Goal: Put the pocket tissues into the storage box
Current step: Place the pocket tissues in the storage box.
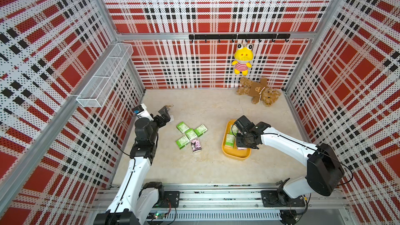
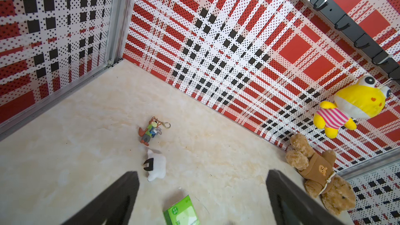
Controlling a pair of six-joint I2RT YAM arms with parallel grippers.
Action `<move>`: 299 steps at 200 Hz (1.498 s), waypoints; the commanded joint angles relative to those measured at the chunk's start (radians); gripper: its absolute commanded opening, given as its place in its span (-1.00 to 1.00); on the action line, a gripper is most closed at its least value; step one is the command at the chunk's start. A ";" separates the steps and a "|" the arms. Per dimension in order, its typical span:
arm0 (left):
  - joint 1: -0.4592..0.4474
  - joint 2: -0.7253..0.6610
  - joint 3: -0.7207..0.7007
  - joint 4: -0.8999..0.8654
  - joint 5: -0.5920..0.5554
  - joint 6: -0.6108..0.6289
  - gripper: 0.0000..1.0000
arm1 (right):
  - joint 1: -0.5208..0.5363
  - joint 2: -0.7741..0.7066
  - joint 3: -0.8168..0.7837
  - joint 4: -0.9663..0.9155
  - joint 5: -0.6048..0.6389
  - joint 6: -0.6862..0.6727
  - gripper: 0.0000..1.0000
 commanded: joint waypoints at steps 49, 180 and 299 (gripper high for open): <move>-0.001 -0.025 -0.022 0.025 0.002 0.007 0.99 | -0.036 0.081 0.003 0.073 0.019 0.054 -0.15; 0.000 -0.022 -0.025 0.023 -0.006 0.029 0.99 | -0.047 0.177 0.034 0.119 0.042 0.081 -0.14; 0.003 -0.014 -0.014 0.017 -0.006 0.041 0.99 | -0.056 0.196 0.040 0.160 0.041 0.105 -0.04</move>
